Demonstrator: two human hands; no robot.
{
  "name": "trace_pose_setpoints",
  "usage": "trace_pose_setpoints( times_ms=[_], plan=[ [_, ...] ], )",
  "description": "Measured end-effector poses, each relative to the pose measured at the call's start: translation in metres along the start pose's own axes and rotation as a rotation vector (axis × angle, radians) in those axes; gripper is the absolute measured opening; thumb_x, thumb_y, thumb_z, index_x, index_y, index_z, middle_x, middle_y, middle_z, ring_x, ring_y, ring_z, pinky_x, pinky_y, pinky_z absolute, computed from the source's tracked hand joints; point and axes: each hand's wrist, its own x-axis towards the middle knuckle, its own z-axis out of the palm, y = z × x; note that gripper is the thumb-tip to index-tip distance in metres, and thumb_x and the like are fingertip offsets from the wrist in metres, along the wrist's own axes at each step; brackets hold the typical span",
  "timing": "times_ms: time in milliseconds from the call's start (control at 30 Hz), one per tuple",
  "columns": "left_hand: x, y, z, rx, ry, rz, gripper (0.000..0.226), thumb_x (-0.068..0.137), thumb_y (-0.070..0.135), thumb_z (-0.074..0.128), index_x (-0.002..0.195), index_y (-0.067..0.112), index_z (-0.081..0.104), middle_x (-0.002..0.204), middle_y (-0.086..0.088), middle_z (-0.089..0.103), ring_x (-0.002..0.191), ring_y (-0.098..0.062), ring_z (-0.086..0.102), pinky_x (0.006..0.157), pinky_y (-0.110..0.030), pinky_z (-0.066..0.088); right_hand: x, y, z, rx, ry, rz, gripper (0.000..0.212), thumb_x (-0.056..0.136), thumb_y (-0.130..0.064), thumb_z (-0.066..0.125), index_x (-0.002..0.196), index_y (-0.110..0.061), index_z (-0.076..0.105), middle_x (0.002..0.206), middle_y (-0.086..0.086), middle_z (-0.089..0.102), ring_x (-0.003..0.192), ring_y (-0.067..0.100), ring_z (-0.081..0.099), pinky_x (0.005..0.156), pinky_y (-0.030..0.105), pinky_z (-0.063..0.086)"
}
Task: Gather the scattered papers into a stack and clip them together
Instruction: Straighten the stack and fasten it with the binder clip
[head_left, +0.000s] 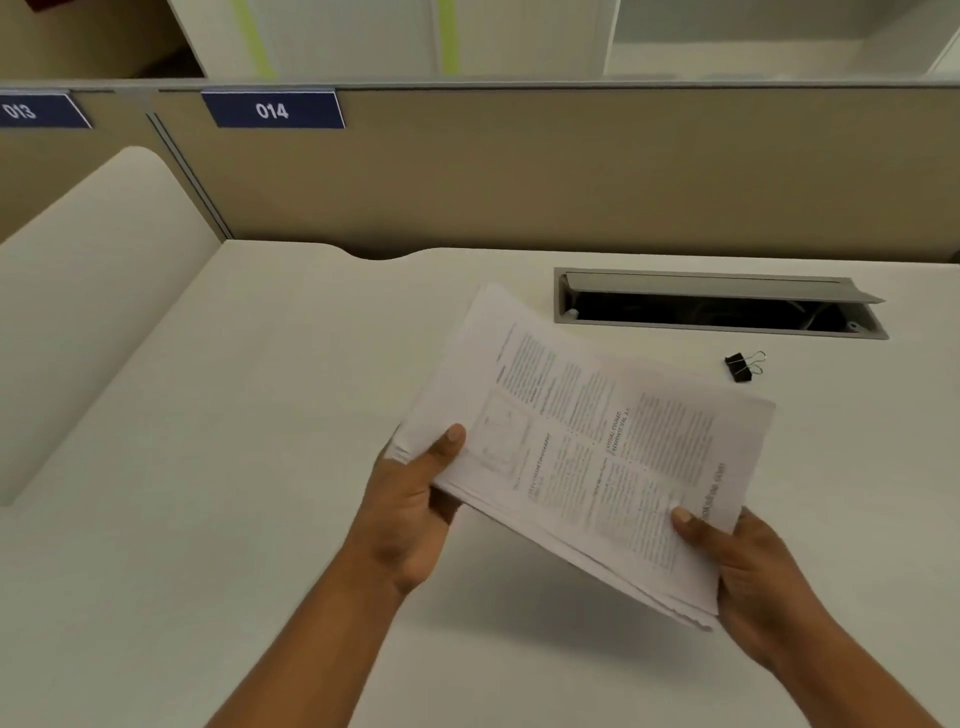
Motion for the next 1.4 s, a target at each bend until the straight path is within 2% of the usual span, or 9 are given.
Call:
trace_pose_setpoints(
  times_ms=[100,267,533,700,867,1000,1167,1333,1400],
  plan=[
    [0.006,0.012,-0.019,0.160,-0.134,-0.093,0.041,0.094,0.029,0.063,0.132,0.017,0.066,0.134,-0.011,0.067,0.122,-0.032,0.065,0.093,-0.039,0.059,0.007,-0.015,-0.016,-0.170,0.018,-0.115,0.056,0.058,-0.032,0.089,0.108,-0.015,0.070,0.105,0.005,0.079,0.092,0.025,0.076,0.065,0.027,0.061],
    [0.025,0.014,-0.022,0.600,-0.115,-0.128,0.049,0.082,0.025,0.075,0.129,0.017,0.064,0.124,-0.002,0.074,0.116,-0.027,0.069,0.091,-0.037,0.060,0.018,-0.033,-0.019,-0.282,0.034,-0.279,0.019,0.084,-0.004,0.066,0.099,-0.016,0.071,0.095,-0.010,0.080,0.086,0.010,0.075,0.065,0.016,0.059],
    [0.044,-0.011,-0.019,0.778,-0.030,0.153,0.031,0.084,0.005,0.077,0.111,0.018,0.074,0.104,-0.006,0.078,0.104,-0.029,0.073,0.083,-0.041,0.063,0.031,-0.040,-0.012,-0.373,0.001,-0.485,0.041,0.082,0.007,0.069,0.097,-0.032,0.073,0.094,-0.007,0.078,0.093,0.013,0.074,0.069,0.024,0.061],
    [0.038,-0.016,-0.014,0.648,0.074,0.217,0.040,0.072,0.034,0.089,0.107,0.023,0.075,0.103,0.000,0.079,0.099,-0.019,0.074,0.076,-0.030,0.062,0.035,-0.038,-0.009,-0.407,0.051,-0.467,0.034,0.083,0.006,0.071,0.093,-0.026,0.069,0.078,-0.022,0.076,0.079,-0.003,0.072,0.062,0.010,0.054],
    [0.038,-0.005,0.000,0.571,0.050,0.343,0.073,0.064,0.082,0.066,0.096,0.017,0.074,0.091,0.008,0.079,0.085,-0.010,0.073,0.065,-0.017,0.054,0.038,-0.043,-0.008,-0.419,0.043,-0.509,0.031,0.084,0.004,0.070,0.094,-0.025,0.070,0.077,-0.023,0.075,0.075,-0.006,0.069,0.061,0.008,0.051],
    [0.039,-0.001,0.007,0.609,0.090,0.343,0.032,0.085,0.049,0.059,0.092,0.022,0.075,0.087,0.016,0.077,0.079,-0.004,0.070,0.063,-0.014,0.052,0.040,-0.049,-0.005,-0.377,-0.010,-0.524,0.011,0.089,-0.018,0.070,0.100,-0.021,0.072,0.079,-0.017,0.077,0.071,-0.002,0.068,0.058,0.009,0.050],
    [0.040,-0.001,0.007,0.650,0.106,0.297,0.021,0.085,0.037,0.059,0.095,0.029,0.075,0.090,0.017,0.076,0.082,-0.005,0.069,0.063,-0.018,0.054,0.040,-0.053,-0.002,-0.272,-0.058,-0.474,0.056,0.065,-0.083,0.061,0.088,-0.036,0.079,0.081,-0.012,0.073,0.080,0.003,0.066,0.069,0.014,0.050],
    [0.040,-0.003,-0.005,0.739,0.005,0.269,0.033,0.072,0.039,0.085,0.102,0.030,0.074,0.097,0.013,0.077,0.094,-0.009,0.072,0.068,-0.020,0.059,0.045,-0.052,-0.004,-0.356,-0.002,-0.477,0.019,0.078,-0.037,0.076,0.091,-0.024,0.073,0.078,-0.017,0.077,0.077,0.003,0.073,0.062,0.011,0.053],
    [0.041,-0.008,-0.012,0.761,0.041,0.229,0.029,0.075,0.023,0.086,0.101,0.032,0.075,0.098,0.006,0.079,0.096,-0.014,0.074,0.074,-0.029,0.063,0.045,-0.049,-0.007,-0.386,0.005,-0.466,0.032,0.066,-0.043,0.080,0.090,-0.025,0.072,0.079,-0.017,0.078,0.082,0.004,0.074,0.062,0.012,0.055]
  ],
)
